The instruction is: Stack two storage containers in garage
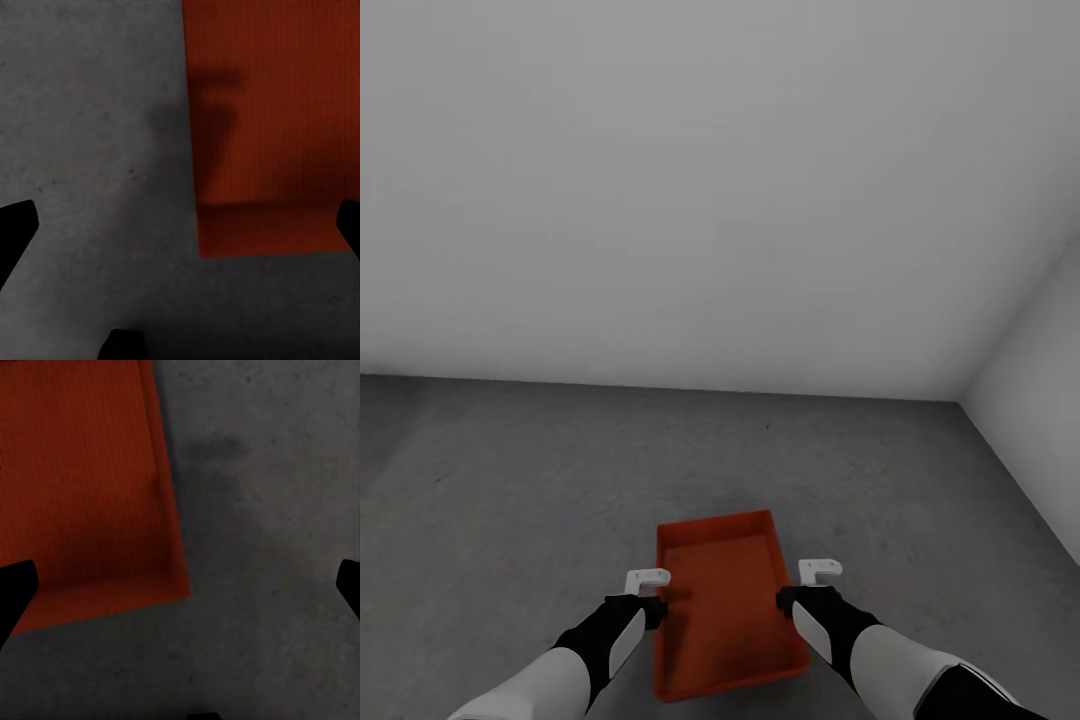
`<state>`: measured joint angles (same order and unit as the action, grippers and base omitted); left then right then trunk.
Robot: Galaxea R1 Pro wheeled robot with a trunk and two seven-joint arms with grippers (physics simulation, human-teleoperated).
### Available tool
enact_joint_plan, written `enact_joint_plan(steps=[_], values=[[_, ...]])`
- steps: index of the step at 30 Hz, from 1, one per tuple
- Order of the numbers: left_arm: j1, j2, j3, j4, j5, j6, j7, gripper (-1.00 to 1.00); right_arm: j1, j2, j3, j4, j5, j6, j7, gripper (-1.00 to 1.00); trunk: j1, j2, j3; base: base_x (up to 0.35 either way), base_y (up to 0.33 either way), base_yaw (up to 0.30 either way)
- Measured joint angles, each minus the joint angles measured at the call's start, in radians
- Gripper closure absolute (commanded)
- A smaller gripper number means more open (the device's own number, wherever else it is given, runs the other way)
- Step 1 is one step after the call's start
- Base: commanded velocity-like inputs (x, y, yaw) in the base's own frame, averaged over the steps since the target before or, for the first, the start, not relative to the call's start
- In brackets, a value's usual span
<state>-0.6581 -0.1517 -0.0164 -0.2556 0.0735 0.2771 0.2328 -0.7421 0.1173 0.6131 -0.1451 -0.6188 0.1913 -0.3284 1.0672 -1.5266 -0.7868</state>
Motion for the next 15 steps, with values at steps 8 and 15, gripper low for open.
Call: enact_joint_plan(steps=[8, 15], values=[[0.0, -0.001, -0.001, 0.0, 0.0, 0.0, 0.0, -1.0, 0.0, 0.0, 0.0, 0.0, 0.0, 0.0, 0.0, -1.0, 0.0, 0.0, 0.0, 0.0, 0.0, 0.0], [0.0, -0.002, -0.001, -0.001, 0.0, 0.0, 0.0, -1.0, 0.0, 0.0, 0.0, 0.0, 0.0, 0.0, 0.0, -1.0, 0.0, 0.0, 0.0, 0.0, 0.0, 0.0]])
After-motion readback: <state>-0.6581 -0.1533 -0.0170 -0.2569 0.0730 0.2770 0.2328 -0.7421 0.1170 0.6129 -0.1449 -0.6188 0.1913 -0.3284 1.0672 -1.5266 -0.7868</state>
